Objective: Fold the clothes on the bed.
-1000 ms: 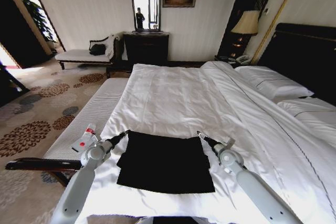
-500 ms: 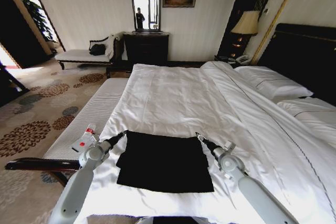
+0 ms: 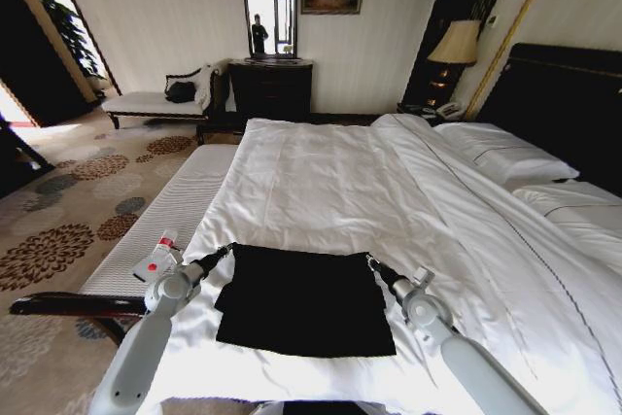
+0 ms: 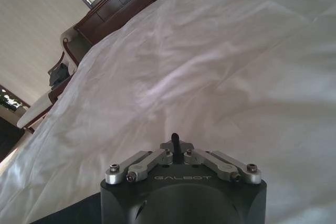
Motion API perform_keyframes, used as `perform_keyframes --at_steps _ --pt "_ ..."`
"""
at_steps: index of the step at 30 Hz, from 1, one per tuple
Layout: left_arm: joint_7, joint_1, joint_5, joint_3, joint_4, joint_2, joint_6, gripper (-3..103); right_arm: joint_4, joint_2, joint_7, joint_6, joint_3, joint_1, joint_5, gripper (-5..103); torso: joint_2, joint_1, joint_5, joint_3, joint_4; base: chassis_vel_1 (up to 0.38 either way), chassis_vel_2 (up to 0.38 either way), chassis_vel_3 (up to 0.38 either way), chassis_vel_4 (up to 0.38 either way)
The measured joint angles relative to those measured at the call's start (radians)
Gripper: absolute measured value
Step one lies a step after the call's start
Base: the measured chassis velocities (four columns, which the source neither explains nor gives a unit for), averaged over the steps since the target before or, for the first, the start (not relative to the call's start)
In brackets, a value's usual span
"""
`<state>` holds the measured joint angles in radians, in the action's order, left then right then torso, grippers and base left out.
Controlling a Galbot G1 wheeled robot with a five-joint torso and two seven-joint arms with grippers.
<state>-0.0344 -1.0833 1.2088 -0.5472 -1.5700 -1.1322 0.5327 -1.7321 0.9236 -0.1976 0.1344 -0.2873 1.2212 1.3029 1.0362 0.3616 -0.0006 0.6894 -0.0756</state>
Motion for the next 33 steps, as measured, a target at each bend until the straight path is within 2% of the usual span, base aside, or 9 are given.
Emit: perform_keyframes --at_steps 2,14,18,21,23,26,28,32,33 --pt "0.0 -0.003 -0.004 -0.001 -0.002 -0.002 -0.002 0 0.0 0.0 0.007 -0.004 -0.001 0.001 -0.001 1 0.0 0.0 0.0 0.0 0.0 0.0 0.0 0.0 0.0" --pt "-0.004 -0.017 -0.015 -0.014 -0.029 -0.006 -0.013 0 0.005 0.012 0.059 -0.054 -0.005 -0.017 -0.005 0 0.0 0.0 0.0 0.0 0.0 0.0 0.0 0.0 0.0" --pt "-0.018 -0.016 -0.002 -0.033 -0.034 -0.003 -0.04 0 0.004 0.013 0.091 -0.092 -0.029 -0.016 0.012 0 0.0 0.0 0.0 0.0 0.0002 0.0 0.0 0.0 0.0" --pt "-0.032 -0.012 0.042 -0.057 -0.046 -0.008 -0.081 0 -0.011 0.022 0.156 -0.147 -0.06 -0.004 0.037 0 0.0 0.0 0.0001 0.0 0.0001 0.0 0.0 0.0 0.0" --pt "-0.034 -0.013 0.051 -0.063 -0.052 -0.01 -0.085 0 -0.018 0.023 0.166 -0.155 -0.067 0.0 0.04 0 0.0 0.0 0.0 0.0 0.0 0.0 0.0 0.0 0.0" --pt "-0.049 -0.033 0.095 -0.106 -0.106 -0.022 -0.105 0 -0.063 0.032 0.258 -0.208 -0.118 0.029 0.054 0 0.0 0.0 0.0 0.0 -0.0001 0.0 0.0 0.0 0.0" --pt "-0.051 -0.037 0.098 -0.112 -0.116 -0.023 -0.106 0 -0.07 0.033 0.278 -0.218 -0.126 0.034 0.056 0 0.0 0.0 0.0 0.0 -0.0001 0.0 0.0 0.0 0.0" --pt "-0.072 -0.075 0.119 -0.15 -0.227 -0.026 -0.122 0 -0.126 0.039 0.413 -0.29 -0.176 0.065 0.064 0 0.0 0.0 0.0 0.0 0.0001 0.0 0.0 0.0 0.0" --pt "-0.072 -0.075 0.119 -0.15 -0.227 -0.026 -0.122 0 -0.126 0.039 0.413 -0.29 -0.176 0.065 0.064 0 0.0 0.0 0.0 0.0 0.0001 0.0 0.0 0.0 0.0"
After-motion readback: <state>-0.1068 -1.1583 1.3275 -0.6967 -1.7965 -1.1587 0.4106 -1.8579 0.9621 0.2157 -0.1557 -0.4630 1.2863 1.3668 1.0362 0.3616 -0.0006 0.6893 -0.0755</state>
